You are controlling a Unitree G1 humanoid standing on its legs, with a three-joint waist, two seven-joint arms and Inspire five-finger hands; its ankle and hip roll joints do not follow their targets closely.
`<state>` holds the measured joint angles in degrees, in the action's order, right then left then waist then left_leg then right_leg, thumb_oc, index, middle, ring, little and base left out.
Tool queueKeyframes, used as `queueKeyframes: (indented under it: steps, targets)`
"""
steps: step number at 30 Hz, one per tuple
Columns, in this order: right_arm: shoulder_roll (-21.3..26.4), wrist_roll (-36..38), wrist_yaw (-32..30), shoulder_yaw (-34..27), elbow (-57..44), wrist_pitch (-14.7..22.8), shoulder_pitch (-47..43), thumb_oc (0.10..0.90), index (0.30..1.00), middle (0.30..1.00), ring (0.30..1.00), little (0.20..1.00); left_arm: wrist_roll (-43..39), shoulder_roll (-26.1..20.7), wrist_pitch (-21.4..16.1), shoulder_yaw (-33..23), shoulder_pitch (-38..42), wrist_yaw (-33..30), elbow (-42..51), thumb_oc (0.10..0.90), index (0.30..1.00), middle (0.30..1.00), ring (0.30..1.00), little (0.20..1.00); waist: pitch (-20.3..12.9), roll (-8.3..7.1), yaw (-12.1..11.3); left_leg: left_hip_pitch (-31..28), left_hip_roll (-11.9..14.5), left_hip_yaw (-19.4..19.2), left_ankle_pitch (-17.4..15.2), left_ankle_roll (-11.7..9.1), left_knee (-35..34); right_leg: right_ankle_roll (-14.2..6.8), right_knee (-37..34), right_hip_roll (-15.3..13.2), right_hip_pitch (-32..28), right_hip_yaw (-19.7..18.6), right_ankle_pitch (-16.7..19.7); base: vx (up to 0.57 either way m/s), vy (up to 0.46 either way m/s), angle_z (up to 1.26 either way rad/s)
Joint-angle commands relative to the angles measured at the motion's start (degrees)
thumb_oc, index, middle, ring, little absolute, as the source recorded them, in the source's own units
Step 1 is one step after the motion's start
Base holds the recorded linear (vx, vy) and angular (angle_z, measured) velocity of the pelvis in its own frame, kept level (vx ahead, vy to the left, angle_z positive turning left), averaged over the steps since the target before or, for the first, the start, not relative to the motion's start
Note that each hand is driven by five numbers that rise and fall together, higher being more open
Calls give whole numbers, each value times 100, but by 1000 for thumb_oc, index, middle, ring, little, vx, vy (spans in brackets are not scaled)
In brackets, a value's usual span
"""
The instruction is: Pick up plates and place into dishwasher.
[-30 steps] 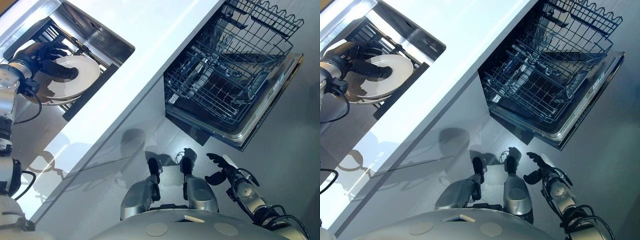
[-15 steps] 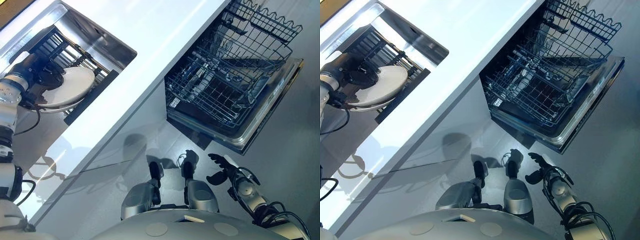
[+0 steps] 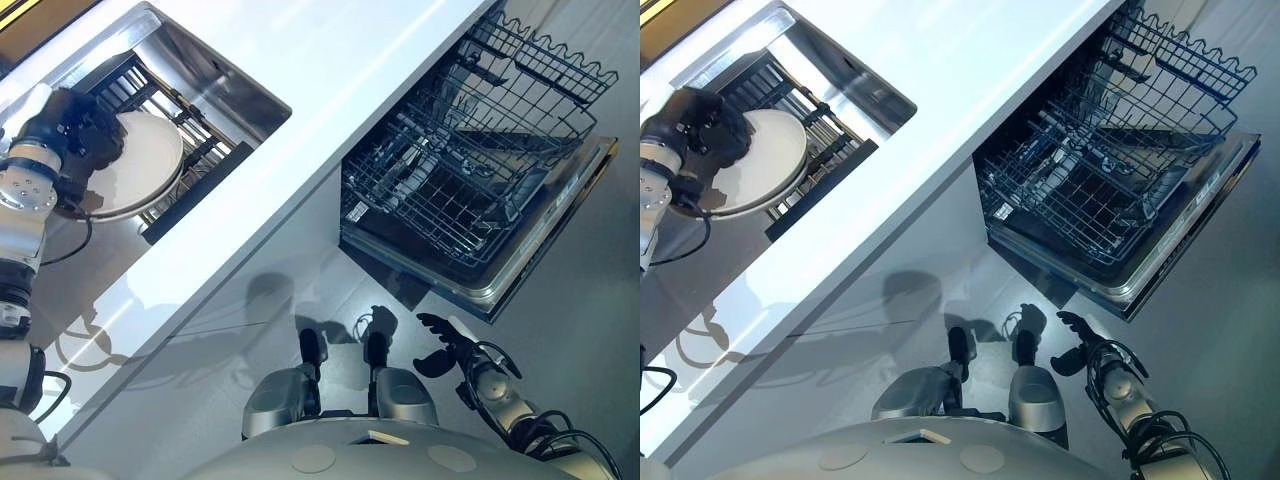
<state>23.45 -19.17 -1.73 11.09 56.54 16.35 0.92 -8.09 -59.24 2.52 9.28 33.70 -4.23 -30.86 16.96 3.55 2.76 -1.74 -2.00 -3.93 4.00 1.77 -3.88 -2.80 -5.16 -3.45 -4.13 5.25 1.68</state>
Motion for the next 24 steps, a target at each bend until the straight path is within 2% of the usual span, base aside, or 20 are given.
queueKeyframes:
  steps: [1, 6, 12, 13, 17, 20, 24]
  targets:
    - [144, 187, -193, -27, -427, 413, 402, 800, 900, 900, 900, 900, -274, -554, -474, -853, 582, -1099, 208, 100, 300, 300, 300, 200, -694, 101, 20, 42, -391, 140, -900, 56, 428, -95, 756, 397, 490, 16, -735, 0, 0, 0]
    - [104, 118, -179, 107, -514, 440, 471, 800, 900, 900, 900, 900, -581, -602, -930, -950, 768, -1552, 472, 100, 300, 300, 300, 200, -767, 121, 45, -32, -360, 134, -888, 23, 353, -82, 691, 404, 421, -18, -747, 33, -14, -2]
    - [55, 105, -239, 200, -391, 418, 508, 800, 900, 900, 900, 900, -829, -544, -1211, -758, 967, -1588, 699, 100, 300, 300, 300, 200, -788, 166, 110, -91, -355, 168, -877, 31, 303, -68, 704, 443, 399, -139, -768, 44, -7, 0]
    - [46, 92, -241, 208, -357, 429, 509, 800, 900, 900, 900, 900, -828, -507, -1346, -714, 998, -1605, 710, 100, 300, 300, 300, 200, -787, 168, 120, -100, -354, 169, -874, 35, 291, -63, 713, 453, 400, -163, -772, 0, 0, 0]
    - [45, 80, -276, 232, -273, 474, 536, 800, 900, 900, 900, 900, -1088, -428, -1438, -593, 1113, -1558, 917, 100, 300, 300, 300, 200, -756, 182, 172, -123, -346, 163, -869, 45, 269, -53, 746, 475, 418, -228, -782, 5, -4, -1]
    - [52, 104, -298, 252, -243, 471, 516, 800, 900, 900, 900, 900, -1329, -273, -1368, -467, 1224, -1509, 1095, 100, 300, 300, 300, 200, -718, 194, 219, -118, -337, 138, -870, 48, 282, -51, 772, 488, 434, -273, -789, 0, 0, 0]
    - [61, 91, -317, 248, -238, 518, 523, 800, 900, 900, 900, 900, -1002, -95, -1292, -291, 1296, -1585, 1177, 100, 300, 300, 300, 200, -691, 204, 287, -115, -339, 101, -877, 50, 311, -54, 800, 499, 452, -316, -791, 0, 0, 0]
